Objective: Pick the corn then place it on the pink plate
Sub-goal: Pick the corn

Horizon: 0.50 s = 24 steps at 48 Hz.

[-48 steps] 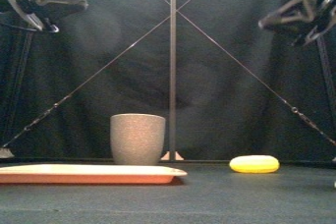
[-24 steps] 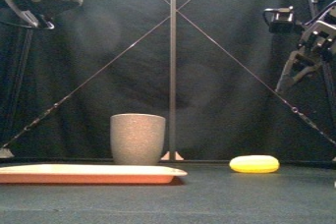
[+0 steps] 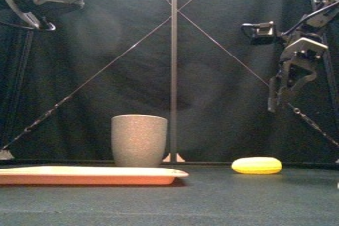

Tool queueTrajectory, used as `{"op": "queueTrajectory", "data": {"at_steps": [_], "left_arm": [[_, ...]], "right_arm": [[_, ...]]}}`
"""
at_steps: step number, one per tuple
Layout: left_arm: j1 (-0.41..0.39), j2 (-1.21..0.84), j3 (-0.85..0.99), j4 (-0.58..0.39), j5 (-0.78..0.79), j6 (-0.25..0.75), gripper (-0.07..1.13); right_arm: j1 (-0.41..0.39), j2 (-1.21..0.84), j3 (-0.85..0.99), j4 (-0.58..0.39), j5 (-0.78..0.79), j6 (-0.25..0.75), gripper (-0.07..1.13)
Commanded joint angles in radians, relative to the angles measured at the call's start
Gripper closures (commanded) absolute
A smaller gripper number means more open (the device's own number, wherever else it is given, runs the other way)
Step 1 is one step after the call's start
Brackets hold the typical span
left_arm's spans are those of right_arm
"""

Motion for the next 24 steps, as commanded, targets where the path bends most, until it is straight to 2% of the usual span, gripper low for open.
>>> {"op": "queueTrajectory", "data": {"at_steps": [1,24], "left_arm": [[0.0,0.002,-0.031,0.003,-0.003,-0.002,1.08],[0.002,0.002,-0.023,0.002,-0.003,-0.002,1.08]], "right_arm": [[-0.005,0.083,-0.046,-0.029,-0.012,-0.002,0.01],[-0.075,0.382,-0.107,-0.032,-0.14,-0.005,0.01]]}}
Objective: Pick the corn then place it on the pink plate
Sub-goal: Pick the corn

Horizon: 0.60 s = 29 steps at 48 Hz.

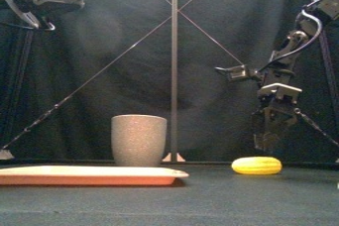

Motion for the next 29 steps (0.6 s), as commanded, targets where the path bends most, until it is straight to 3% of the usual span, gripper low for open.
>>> {"op": "queueTrajectory", "data": {"at_steps": [1,12,17,29], "left_arm": [[0.002,0.002,-0.023,0.003,-0.005,-0.002,1.08],[0.0,0.002,-0.02,0.002,-0.003,-0.002,1.08],[0.002,0.002,-0.018,0.002,0.0,-0.002,1.08],[0.002,0.002,-0.02,0.002,0.002,-0.002,1.08]], "right_arm": [[-0.018,0.028,-0.04,0.005,-0.018,0.0,0.01],[-0.041,0.132,-0.06,0.021,-0.032,0.002,0.03],[-0.037,0.135,-0.071,0.023,-0.034,0.003,0.09],[-0.029,0.132,-0.103,0.028,-0.017,0.008,0.57]]}}
